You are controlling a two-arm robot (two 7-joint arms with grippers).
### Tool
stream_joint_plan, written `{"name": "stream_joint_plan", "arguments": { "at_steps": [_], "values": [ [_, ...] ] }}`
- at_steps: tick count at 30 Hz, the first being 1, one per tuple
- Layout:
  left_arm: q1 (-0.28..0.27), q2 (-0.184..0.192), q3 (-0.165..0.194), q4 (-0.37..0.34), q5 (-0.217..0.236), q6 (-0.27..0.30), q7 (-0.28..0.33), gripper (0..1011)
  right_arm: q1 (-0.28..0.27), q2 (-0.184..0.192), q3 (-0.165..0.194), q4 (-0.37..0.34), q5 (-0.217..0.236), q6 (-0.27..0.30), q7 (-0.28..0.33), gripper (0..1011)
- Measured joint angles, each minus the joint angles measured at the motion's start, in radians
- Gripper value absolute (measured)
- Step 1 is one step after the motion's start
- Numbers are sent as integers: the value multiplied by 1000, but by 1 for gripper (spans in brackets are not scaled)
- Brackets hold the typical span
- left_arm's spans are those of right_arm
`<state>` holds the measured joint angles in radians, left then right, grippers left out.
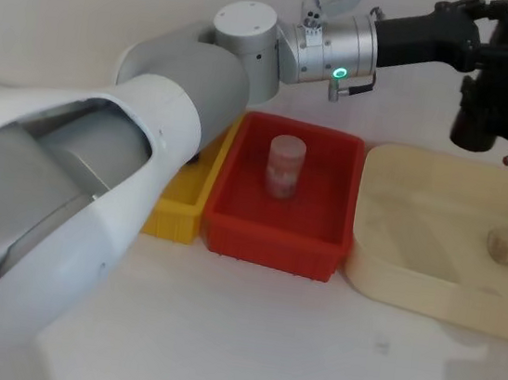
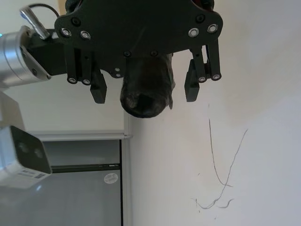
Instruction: Pick up the garbage bag with the one hand and transfer it to the other hand.
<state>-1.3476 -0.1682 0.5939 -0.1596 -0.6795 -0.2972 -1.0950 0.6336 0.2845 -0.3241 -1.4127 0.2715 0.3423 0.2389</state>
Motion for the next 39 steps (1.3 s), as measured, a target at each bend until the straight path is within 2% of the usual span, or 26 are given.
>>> {"name": "stream_joint_plan", "arguments": {
  "at_steps": [6,20,22,26,28,34,39],
  "values": [
    [0,0,0,0,0,0,0,1001,-7,-5,23,16,-10,10,-42,545],
    [0,0,0,0,0,0,0,1001,6,-19,73,113,-35,35,-129,548],
    [0,0,0,0,0,0,0,1001,8,-20,77,120,-36,35,-134,572],
    [0,0,0,0,0,0,0,1001,11,-22,83,133,-40,37,-144,692],
    [0,0,0,0,0,0,0,1001,12,-23,85,141,-42,38,-149,783],
    [0,0,0,0,0,0,0,1001,15,-25,90,154,-45,40,-157,936],
    [0,0,0,0,0,0,0,1001,17,-26,93,160,-47,41,-162,1001]
  ]
}}
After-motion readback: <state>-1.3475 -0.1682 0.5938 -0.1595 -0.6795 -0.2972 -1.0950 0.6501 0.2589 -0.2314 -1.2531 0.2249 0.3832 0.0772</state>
